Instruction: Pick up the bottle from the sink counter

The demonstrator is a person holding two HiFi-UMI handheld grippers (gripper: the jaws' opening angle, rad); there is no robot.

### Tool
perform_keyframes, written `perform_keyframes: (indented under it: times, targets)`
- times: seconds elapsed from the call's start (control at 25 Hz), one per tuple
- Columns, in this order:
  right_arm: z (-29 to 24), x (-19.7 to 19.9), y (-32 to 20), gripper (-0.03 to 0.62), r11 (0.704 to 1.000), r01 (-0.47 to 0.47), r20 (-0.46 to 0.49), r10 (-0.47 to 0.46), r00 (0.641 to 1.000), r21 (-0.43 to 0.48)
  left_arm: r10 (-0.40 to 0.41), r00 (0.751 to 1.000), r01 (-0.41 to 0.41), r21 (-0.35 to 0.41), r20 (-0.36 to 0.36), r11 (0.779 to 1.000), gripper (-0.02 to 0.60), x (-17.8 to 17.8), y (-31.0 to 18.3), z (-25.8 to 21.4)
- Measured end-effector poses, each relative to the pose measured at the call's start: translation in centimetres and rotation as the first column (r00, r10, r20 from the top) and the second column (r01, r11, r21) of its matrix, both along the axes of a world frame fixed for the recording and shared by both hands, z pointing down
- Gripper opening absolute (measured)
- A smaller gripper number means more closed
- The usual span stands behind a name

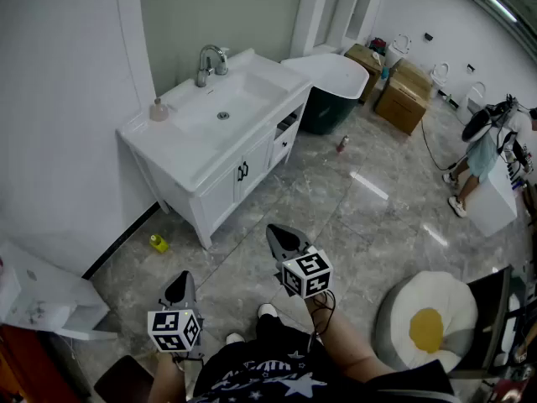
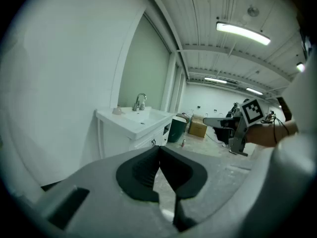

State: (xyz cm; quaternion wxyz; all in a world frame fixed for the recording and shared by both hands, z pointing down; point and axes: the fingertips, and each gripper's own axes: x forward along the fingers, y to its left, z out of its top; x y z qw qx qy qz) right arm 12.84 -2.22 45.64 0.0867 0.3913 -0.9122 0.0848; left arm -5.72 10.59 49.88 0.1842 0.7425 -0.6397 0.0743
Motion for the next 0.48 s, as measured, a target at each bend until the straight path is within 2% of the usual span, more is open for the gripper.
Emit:
perform_keyframes:
  times: [0.28,0.48]
  targets:
    - [-0.2,0.3,2.4,0.002,1.0,-0.015,-0.027,0.015,1.0,0.001,0.023,1.0,-0.023,0.033,-0.005,0.999,0.02,-0.3,1.5,-1.0]
    - [-0.4,0.2,3.2,0.002,1.0,-0.014,-0.049,0.014,0.999,0.007,0.026,1.0,-0.026,0.021,-0.016,0.999,0.02,-0.4,2.8,-0.4]
